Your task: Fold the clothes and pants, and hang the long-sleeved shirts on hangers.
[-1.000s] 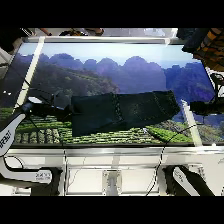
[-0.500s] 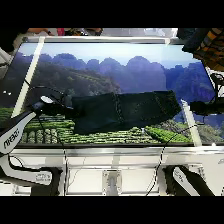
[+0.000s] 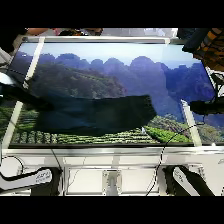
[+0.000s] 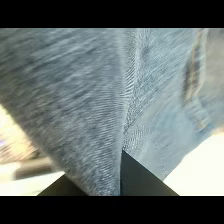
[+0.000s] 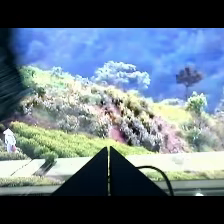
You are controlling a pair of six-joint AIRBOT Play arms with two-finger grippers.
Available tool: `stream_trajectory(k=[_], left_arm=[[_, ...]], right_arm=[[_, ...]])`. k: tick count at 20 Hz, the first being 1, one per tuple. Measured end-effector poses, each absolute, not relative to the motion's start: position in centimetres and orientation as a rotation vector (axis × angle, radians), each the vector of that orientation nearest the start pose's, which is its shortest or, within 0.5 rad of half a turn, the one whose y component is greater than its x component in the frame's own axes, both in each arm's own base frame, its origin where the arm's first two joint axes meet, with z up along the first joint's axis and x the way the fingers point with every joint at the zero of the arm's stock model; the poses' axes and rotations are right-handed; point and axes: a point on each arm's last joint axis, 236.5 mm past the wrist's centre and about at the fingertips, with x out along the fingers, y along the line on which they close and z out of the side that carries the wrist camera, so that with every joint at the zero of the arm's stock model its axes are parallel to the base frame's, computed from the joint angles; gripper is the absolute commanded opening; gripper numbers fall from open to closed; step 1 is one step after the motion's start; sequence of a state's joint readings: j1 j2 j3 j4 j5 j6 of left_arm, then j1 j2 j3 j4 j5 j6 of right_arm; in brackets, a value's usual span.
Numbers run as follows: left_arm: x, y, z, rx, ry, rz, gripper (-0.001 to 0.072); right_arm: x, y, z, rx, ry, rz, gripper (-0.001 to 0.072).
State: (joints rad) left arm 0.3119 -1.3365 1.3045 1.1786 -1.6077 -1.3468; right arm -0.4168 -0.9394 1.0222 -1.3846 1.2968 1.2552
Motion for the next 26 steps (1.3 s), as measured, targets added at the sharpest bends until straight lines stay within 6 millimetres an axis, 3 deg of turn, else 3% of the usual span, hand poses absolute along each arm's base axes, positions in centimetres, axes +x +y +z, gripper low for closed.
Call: stream_trajectory(k=[2,4,6,9,12,16,21,26], left_arm=[[32.9,2.7,7.4,-0.350,1.460,-0.174,0.0031],[32.8,2.9,10.0,-0.325,1.434,-0.140,0.0030],[32.8,1.9,11.7,-0.303,1.422,-0.141,0.0031],[33.0,-1.1,12.5,-0.247,1.430,-0.190,0.0031],[33.2,-4.9,11.5,-0.197,1.486,-0.251,0.0031],[33.4,-10.7,8.3,-0.136,1.598,-0.335,0.0032],[34.0,-20.8,4.8,-0.178,1.627,-0.533,0.0032],[34.7,-29.6,3.3,-0.319,1.568,-0.696,0.0060]], right_arm=[[29.9,-8.6,6.9,0.121,1.162,-0.056,0.0013],[30.1,-8.7,7.0,0.118,1.150,-0.059,0.0013],[30.4,-8.9,7.2,0.114,1.134,-0.065,0.0013],[30.9,-9.2,7.4,0.108,1.112,-0.073,0.0013],[31.2,-9.3,7.5,0.104,1.097,-0.078,0.0013],[31.4,-9.4,7.6,0.103,1.089,-0.081,0.0013],[31.5,-9.5,7.7,0.101,1.083,-0.083,0.0013],[31.5,-9.5,7.7,0.101,1.082,-0.083,0.0013]])
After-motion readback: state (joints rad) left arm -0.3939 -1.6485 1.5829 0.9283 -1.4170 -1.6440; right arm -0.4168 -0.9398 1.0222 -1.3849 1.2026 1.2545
